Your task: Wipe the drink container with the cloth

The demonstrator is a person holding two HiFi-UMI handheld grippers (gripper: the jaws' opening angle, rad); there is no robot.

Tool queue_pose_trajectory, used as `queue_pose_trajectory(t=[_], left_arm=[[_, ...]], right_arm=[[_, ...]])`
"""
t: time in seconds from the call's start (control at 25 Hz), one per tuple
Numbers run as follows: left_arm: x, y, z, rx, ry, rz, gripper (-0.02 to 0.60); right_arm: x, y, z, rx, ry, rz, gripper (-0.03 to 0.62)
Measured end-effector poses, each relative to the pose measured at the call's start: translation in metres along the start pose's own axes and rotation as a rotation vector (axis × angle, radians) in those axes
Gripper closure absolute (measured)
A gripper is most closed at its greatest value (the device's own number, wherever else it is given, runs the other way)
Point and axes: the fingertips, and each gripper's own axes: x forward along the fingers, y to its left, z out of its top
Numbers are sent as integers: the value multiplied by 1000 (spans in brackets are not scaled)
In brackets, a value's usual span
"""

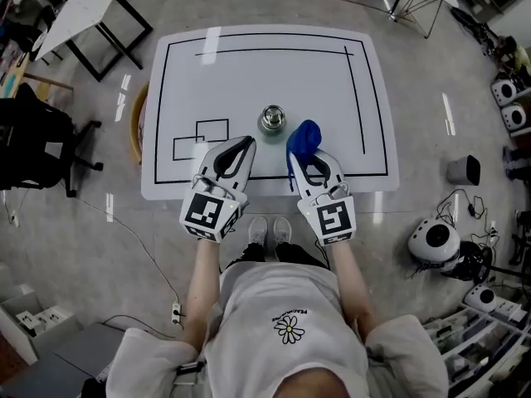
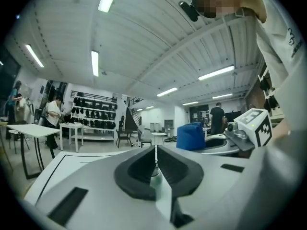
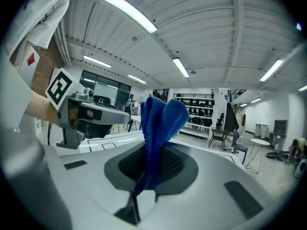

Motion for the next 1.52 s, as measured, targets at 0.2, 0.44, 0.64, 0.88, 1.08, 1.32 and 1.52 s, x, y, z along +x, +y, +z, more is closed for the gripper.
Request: queue_pose_trajectory(t=[0.2, 0.44, 0.64, 0.88, 1.08, 1.32, 1.52], left_arm=[[-4, 5, 4, -21, -9, 52, 583], [-6, 22, -6, -12, 45, 107, 583], [-7, 28, -14, -49, 50, 137, 583], [-15, 38, -23, -80, 50, 167, 583], [-25, 45, -30, -106, 54, 185, 583], [-26, 44, -35, -114, 66, 185, 583], [-25, 36, -35, -108, 70, 162, 583]], right_arm=[[1, -11, 11, -122, 38, 13, 551], [40, -9, 3, -556, 334, 360, 551], [79, -15, -9, -809, 523, 653, 551], [105, -17, -6, -849, 609, 789, 551], [115, -11, -13, -844, 622, 793, 551], [104, -8, -9, -854, 638, 818, 551], [96, -6, -6, -877, 617, 778, 551]])
